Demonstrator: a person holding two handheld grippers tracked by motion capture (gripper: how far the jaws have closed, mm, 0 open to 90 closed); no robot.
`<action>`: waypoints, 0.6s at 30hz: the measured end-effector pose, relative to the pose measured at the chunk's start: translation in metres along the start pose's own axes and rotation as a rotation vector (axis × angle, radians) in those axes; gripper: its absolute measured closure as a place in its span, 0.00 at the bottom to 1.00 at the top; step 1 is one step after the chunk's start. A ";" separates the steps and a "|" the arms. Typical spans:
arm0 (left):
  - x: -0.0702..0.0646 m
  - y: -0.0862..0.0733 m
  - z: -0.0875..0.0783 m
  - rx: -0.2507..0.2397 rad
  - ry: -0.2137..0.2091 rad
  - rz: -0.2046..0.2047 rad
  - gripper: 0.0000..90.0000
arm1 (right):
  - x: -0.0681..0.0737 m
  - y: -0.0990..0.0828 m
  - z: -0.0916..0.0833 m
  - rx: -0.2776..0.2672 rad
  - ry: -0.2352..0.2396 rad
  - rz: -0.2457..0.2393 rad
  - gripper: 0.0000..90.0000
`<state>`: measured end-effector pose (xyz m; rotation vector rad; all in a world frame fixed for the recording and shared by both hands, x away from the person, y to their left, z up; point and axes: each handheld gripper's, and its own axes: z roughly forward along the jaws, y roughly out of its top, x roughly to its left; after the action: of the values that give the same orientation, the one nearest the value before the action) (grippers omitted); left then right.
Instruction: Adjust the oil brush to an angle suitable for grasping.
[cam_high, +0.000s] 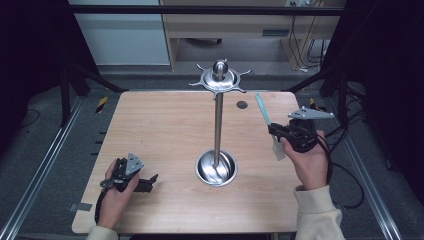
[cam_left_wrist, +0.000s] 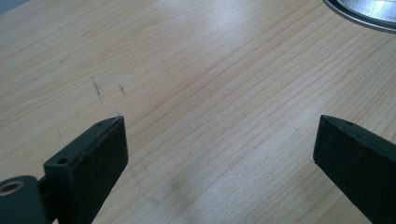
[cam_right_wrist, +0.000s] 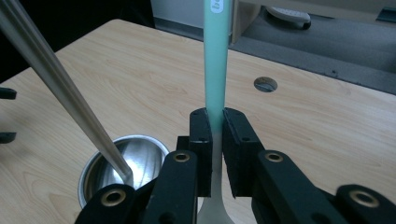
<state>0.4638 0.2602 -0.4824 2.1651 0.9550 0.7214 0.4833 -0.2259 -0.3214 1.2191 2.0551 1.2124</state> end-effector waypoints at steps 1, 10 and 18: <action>0.000 0.000 0.000 0.001 -0.001 -0.001 0.03 | 0.000 0.001 -0.001 -0.008 0.005 0.001 0.92; 0.000 0.001 -0.002 -0.003 0.004 0.011 0.03 | 0.001 0.007 -0.016 -0.087 0.026 0.015 0.92; -0.001 0.001 0.001 -0.002 -0.010 0.008 0.03 | 0.003 0.011 -0.027 -0.132 0.024 0.016 0.92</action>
<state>0.4638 0.2586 -0.4824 2.1694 0.9406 0.7146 0.4673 -0.2334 -0.2987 1.1664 1.9521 1.3528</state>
